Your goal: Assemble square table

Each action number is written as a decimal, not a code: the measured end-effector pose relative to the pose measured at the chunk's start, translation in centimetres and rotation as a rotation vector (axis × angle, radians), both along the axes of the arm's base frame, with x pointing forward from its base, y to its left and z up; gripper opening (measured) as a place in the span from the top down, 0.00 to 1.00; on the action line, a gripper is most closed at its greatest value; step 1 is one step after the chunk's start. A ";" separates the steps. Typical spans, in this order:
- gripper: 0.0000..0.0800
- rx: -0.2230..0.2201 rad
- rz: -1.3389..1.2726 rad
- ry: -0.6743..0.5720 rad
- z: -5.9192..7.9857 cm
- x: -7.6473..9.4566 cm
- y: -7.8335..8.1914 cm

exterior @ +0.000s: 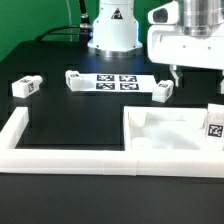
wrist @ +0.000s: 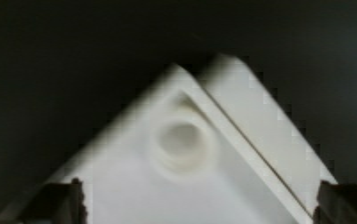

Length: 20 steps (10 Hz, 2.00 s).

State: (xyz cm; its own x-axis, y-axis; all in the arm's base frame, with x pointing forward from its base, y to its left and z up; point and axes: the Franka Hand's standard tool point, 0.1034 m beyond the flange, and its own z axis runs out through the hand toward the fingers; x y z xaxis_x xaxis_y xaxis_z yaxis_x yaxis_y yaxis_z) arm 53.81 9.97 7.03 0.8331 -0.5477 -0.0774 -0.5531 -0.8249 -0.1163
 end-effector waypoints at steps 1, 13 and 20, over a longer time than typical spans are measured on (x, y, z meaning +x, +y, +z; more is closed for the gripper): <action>0.19 -0.003 0.072 0.012 -0.3 -0.8 -1.1; 0.19 0.298 0.104 0.566 -1.6 -6.4 -5.5; 0.19 0.356 0.083 0.710 -3.2 -7.8 -5.1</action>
Offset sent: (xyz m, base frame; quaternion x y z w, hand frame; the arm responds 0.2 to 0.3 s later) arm 0.0000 0.0000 0.0000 0.0000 0.0000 0.0000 1.0000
